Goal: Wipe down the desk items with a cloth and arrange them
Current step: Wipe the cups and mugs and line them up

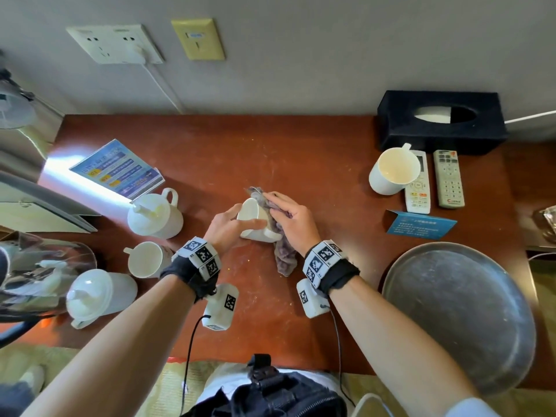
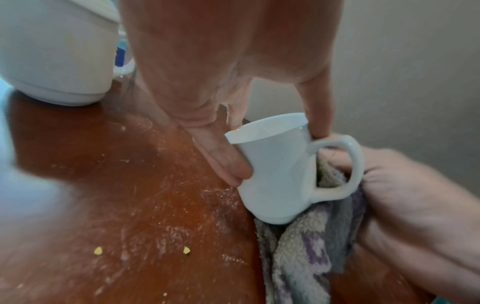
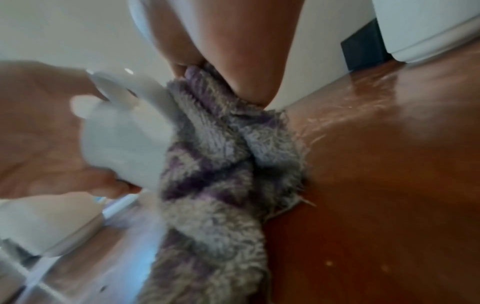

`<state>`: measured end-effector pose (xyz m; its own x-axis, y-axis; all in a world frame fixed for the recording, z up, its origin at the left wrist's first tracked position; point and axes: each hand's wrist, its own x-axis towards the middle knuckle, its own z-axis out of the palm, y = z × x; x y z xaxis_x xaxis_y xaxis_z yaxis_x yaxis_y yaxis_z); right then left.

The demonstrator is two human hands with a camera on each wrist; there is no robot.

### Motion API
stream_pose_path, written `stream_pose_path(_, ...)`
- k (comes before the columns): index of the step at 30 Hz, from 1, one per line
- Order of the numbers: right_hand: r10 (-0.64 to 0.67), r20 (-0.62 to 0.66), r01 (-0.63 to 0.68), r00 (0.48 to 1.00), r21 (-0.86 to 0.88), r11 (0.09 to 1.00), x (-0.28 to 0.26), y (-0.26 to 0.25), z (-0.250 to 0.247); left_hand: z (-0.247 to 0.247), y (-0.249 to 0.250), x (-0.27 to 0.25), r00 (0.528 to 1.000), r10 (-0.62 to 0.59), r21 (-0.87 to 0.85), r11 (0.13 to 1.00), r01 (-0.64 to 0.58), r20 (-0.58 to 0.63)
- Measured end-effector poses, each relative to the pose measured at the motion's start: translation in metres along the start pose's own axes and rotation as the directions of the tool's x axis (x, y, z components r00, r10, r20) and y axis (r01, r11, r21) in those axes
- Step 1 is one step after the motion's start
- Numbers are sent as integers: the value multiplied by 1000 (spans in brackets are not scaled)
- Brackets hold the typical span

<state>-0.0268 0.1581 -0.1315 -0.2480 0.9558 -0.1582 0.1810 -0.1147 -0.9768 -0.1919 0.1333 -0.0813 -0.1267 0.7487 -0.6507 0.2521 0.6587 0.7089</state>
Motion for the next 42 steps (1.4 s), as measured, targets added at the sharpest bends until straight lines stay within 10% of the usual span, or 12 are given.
stream_pose_path(42,287,-161,-254,944,201,946,-4,5,-5,-14,-15,13,992,32,67,997,-40,119)
